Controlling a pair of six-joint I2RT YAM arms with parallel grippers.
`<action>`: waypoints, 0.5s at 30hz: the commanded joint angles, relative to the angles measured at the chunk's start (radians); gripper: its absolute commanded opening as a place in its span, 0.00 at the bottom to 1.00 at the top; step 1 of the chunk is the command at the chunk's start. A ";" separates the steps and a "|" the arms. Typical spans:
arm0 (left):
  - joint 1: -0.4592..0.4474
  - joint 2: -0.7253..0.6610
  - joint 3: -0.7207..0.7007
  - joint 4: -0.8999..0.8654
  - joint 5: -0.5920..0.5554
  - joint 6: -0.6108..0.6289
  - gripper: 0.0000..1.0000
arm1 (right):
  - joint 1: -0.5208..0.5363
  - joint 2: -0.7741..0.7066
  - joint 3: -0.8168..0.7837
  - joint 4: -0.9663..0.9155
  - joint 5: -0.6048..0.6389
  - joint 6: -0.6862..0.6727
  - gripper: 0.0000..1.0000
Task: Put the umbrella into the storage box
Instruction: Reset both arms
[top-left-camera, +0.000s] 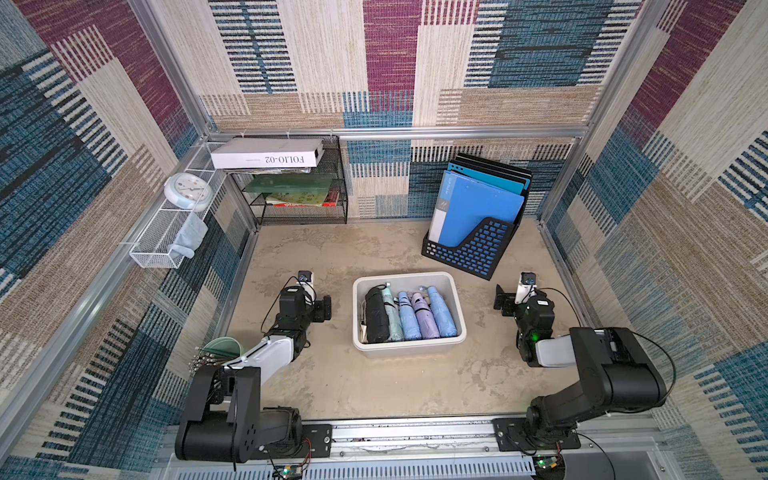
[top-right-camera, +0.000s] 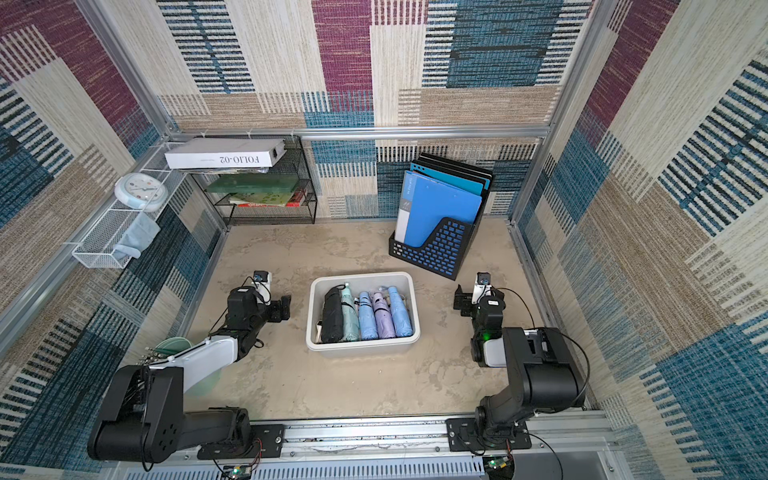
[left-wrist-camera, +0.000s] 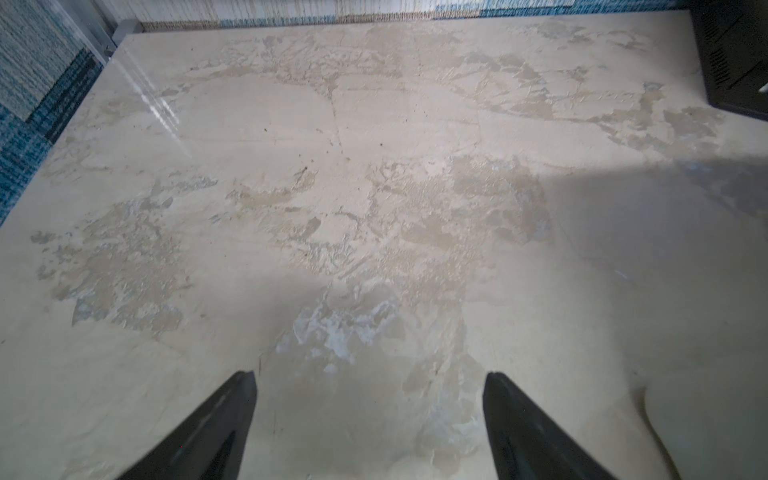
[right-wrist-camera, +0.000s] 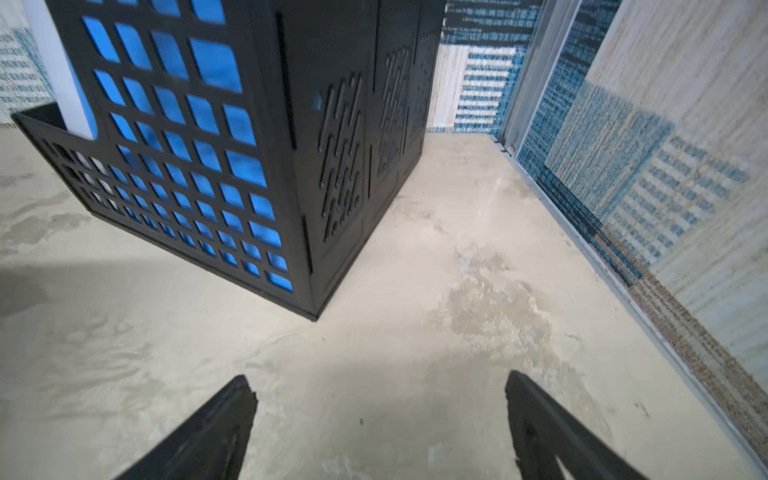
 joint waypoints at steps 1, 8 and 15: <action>0.000 0.008 0.004 0.072 0.005 0.030 0.89 | -0.004 -0.002 0.004 0.113 -0.053 0.004 0.98; 0.009 0.139 0.039 0.186 -0.004 0.078 0.89 | -0.009 -0.007 0.004 0.104 -0.059 0.006 1.00; 0.047 0.191 -0.029 0.366 0.023 0.042 0.90 | -0.009 -0.009 0.003 0.105 -0.057 0.007 1.00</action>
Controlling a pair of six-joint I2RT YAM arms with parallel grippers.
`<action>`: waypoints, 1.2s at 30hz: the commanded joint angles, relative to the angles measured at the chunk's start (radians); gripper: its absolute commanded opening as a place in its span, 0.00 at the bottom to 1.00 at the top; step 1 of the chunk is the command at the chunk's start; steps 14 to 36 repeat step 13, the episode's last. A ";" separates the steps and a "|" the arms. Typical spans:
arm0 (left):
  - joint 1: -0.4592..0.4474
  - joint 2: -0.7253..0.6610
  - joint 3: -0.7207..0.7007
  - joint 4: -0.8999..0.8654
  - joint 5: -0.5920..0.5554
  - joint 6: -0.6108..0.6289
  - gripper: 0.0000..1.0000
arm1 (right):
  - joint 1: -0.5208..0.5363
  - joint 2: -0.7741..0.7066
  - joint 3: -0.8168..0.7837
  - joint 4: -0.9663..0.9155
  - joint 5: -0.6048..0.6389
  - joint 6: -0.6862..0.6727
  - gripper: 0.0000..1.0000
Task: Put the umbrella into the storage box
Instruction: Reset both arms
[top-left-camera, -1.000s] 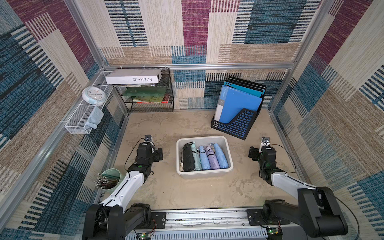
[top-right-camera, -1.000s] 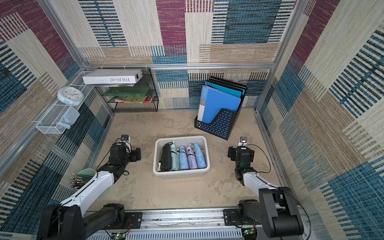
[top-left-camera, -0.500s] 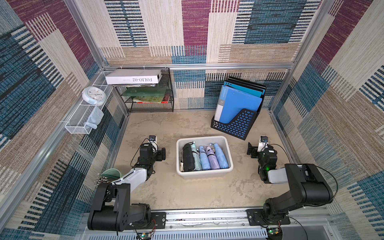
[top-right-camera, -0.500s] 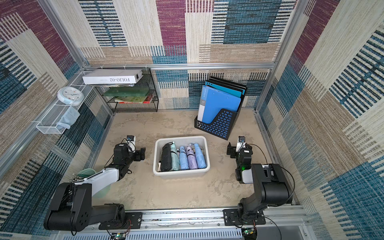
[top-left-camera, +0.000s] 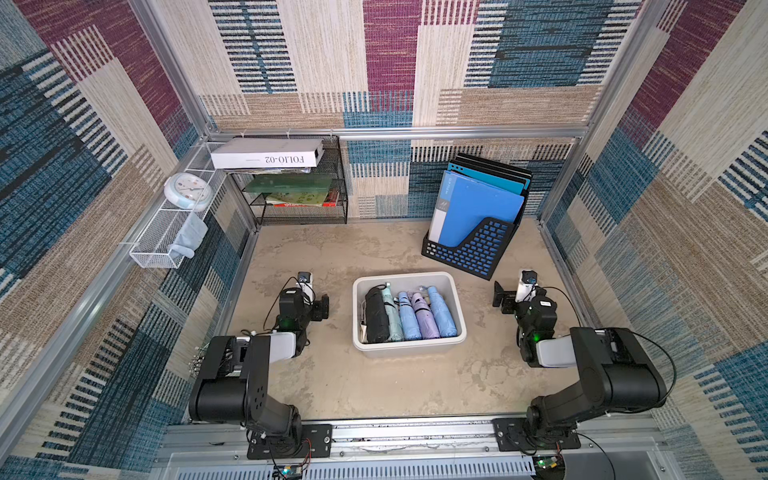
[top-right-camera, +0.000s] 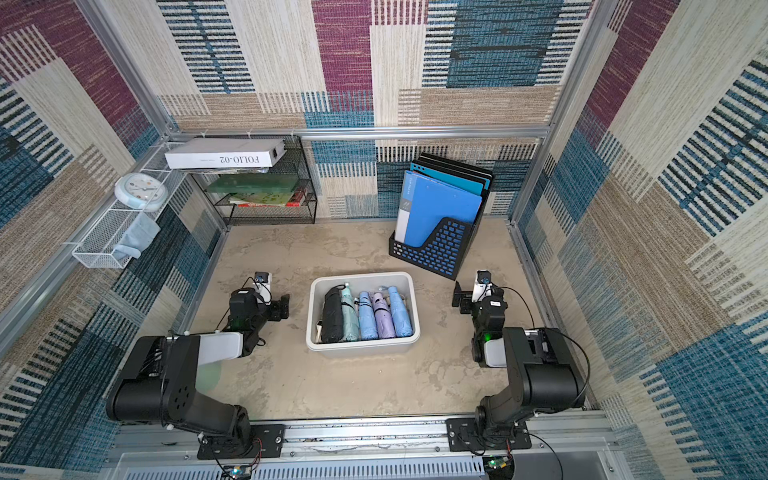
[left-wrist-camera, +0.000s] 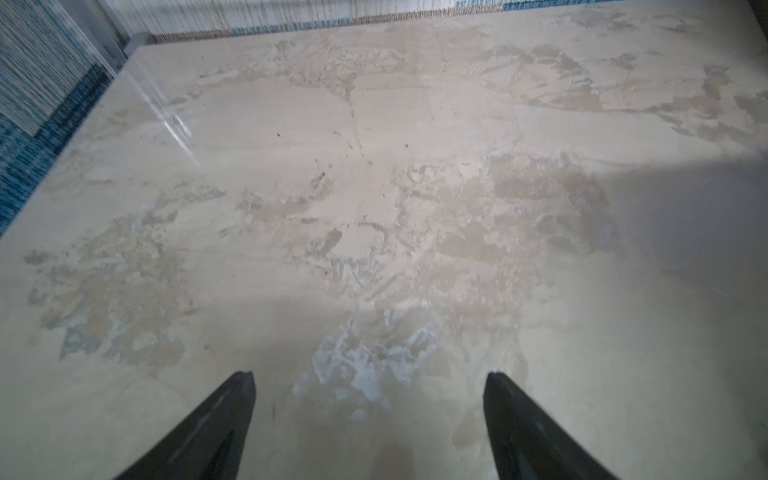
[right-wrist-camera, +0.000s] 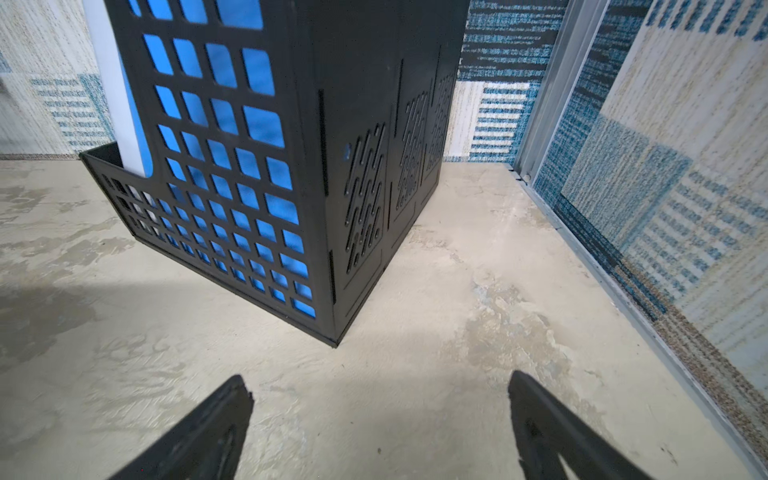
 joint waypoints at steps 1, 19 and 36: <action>0.006 0.003 0.008 0.098 0.009 -0.017 0.90 | 0.000 -0.003 0.000 0.040 -0.004 0.003 1.00; 0.031 0.011 0.039 0.049 0.002 -0.057 0.98 | -0.009 -0.002 0.003 0.032 -0.024 0.008 1.00; 0.031 0.011 0.039 0.049 0.002 -0.057 0.98 | -0.009 -0.002 0.003 0.032 -0.024 0.008 1.00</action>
